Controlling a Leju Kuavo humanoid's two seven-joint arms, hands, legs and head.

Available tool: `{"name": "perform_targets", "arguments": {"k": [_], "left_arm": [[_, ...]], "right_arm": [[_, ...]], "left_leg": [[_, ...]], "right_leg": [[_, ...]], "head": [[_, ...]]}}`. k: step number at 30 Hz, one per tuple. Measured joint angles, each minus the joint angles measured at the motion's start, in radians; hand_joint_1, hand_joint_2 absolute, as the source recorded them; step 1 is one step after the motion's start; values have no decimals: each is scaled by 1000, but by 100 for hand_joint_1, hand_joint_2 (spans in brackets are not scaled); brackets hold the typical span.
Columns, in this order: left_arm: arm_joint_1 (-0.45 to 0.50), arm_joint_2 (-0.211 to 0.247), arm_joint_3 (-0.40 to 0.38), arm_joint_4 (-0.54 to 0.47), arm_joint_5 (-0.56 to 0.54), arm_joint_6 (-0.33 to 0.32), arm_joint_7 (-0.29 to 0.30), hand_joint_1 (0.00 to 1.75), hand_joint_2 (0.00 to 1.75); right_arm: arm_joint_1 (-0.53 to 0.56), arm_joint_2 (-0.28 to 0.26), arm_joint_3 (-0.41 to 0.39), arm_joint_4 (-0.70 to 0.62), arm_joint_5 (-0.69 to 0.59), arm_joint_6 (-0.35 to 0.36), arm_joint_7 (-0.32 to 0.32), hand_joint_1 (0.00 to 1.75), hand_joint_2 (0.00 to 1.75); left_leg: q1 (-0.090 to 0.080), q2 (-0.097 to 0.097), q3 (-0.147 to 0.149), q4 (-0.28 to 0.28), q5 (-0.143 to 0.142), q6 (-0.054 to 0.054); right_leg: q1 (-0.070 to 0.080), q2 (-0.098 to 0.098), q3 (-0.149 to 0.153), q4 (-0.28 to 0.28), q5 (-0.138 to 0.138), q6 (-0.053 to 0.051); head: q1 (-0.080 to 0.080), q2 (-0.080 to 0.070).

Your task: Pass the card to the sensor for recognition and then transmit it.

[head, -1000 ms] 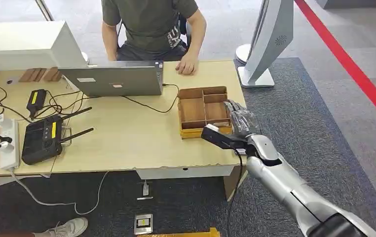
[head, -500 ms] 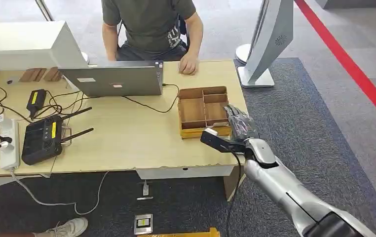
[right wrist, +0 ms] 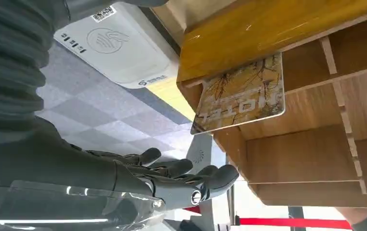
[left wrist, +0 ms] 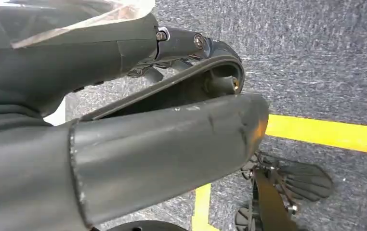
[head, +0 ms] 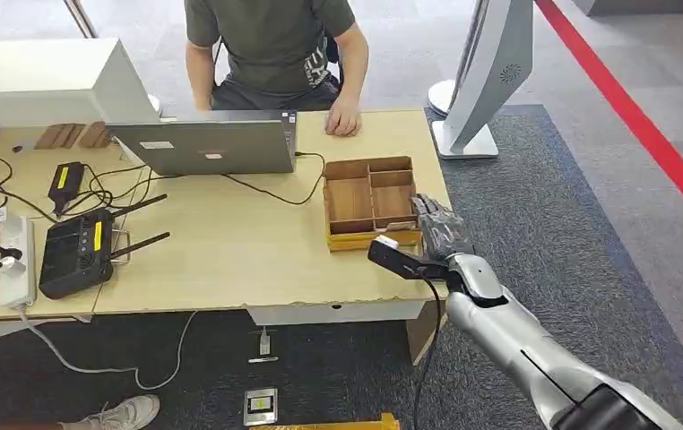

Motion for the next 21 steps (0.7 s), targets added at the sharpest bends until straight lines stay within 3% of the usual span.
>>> {"name": "perform_targets", "arguments": {"k": [21], "left_arm": [[0,0,0,0,11,12,16,0,0]], "right_arm": [[-14,27,15,7,53,5,-17,0,175]], "left_leg": [[0,0,0,0,0,0]], "right_leg": [[0,0,0,0,0,0]], "head": [[0,0]]}}
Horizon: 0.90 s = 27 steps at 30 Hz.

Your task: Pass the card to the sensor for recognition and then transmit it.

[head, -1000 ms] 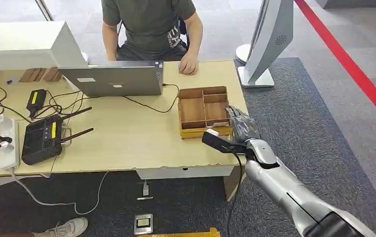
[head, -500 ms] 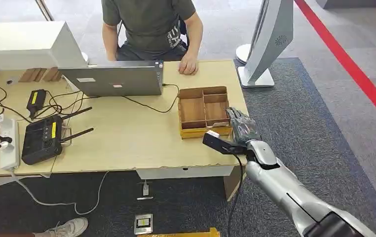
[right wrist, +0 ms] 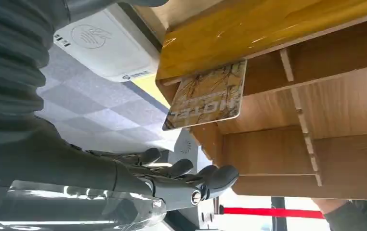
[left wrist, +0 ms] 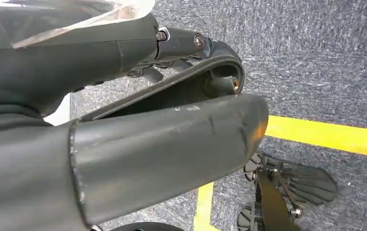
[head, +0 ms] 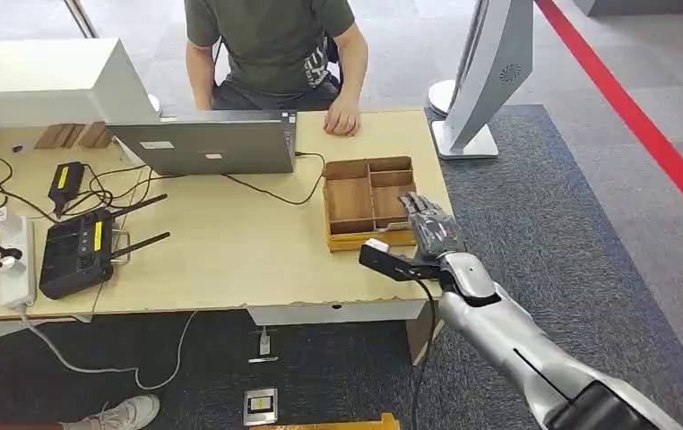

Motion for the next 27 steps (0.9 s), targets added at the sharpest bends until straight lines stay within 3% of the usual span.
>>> {"name": "perform_targets", "arguments": {"k": [27], "left_arm": [[0,-2,0,0,10,13,14,0,0]], "right_arm": [[-17,35,16,51,19,1,3,0,175]], "left_leg": [[0,0,0,0,0,0]], "right_leg": [[0,0,0,0,0,0]], "head": [[0,0]]}}
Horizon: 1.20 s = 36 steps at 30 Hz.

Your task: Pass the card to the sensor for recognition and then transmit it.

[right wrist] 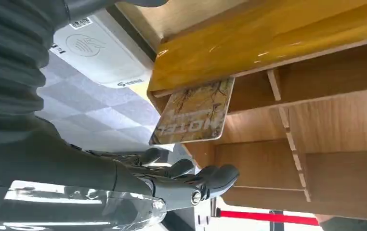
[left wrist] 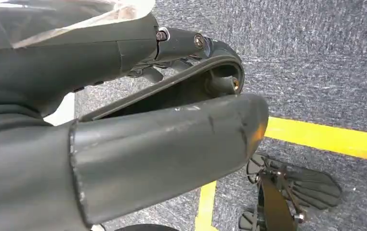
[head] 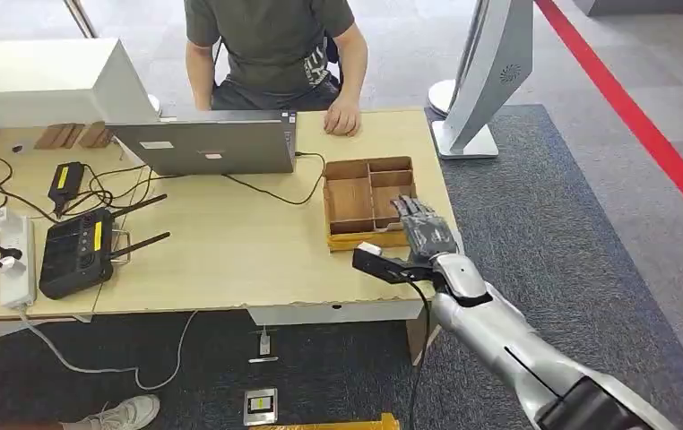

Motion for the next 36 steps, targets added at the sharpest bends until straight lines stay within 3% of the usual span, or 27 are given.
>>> {"name": "perform_targets", "arguments": {"k": [4,23,24,25,36], "left_arm": [[0,0,0,0,-4,-7,-1,0,0],[0,0,0,0,-21,-16,-3,0,0],[0,0,0,0,-20,-16,-3,0,0],[0,0,0,0,-20,-16,-3,0,0],[0,0,0,0,-24,-19,-2,0,0]], "right_arm": [[0,-13,0,-3,10,17,28,0,175],[10,-39,-4,-22,26,19,45,0,175],[11,-39,-6,-23,30,20,45,152,175],[11,-39,-7,-23,31,21,45,175,175],[20,-38,-10,-23,33,38,48,175,175]], "left_leg": [[0,0,0,0,0,0],[0,0,0,0,0,0],[0,0,0,0,0,0],[0,0,0,0,0,0],[0,0,0,0,0,0]], "right_leg": [[0,0,0,0,0,0],[0,0,0,0,0,0],[0,0,0,0,0,0],[0,0,0,0,0,0],[0,0,0,0,0,0]], "head": [[0,0],[0,0],[0,0],[0,0],[0,0]]}}
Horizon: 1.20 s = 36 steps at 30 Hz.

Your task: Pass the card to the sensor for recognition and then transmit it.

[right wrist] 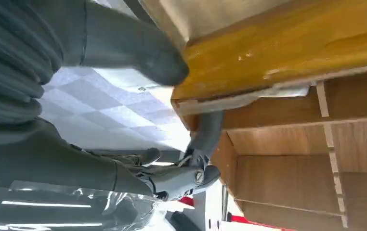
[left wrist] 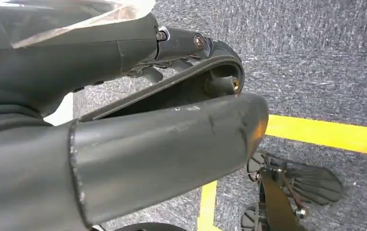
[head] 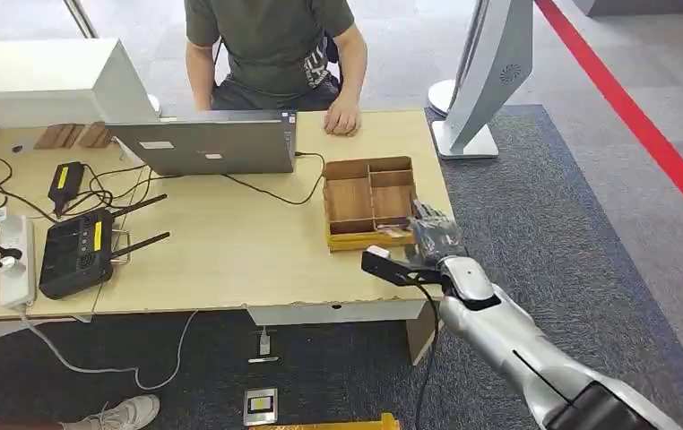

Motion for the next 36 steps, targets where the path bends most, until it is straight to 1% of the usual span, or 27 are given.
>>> {"name": "perform_targets", "arguments": {"k": [15,22,30,32,36], "left_arm": [[-1,0,0,0,-4,-9,-2,0,0],[-1,0,0,0,3,-8,2,0,0],[-1,0,0,0,0,-12,-5,0,0],[0,0,0,0,-1,-15,-8,0,0],[0,0,0,0,-4,-18,-11,0,0]], "right_arm": [[3,2,-6,-6,5,-2,2,175,175],[4,11,-6,-2,13,-5,-15,175,175],[4,16,-11,1,21,-38,-23,175,175],[3,15,-16,-13,31,-35,-16,175,175],[-5,8,-30,-75,75,3,20,175,175]], "left_leg": [[0,0,0,0,0,0],[0,0,0,0,0,0],[0,0,0,0,0,0],[0,0,0,0,0,0],[0,0,0,0,0,0]], "right_leg": [[0,0,0,0,0,0],[0,0,0,0,0,0],[0,0,0,0,0,0],[0,0,0,0,0,0],[0,0,0,0,0,0]], "head": [[0,0],[0,0],[0,0],[0,0],[0,0]]}}
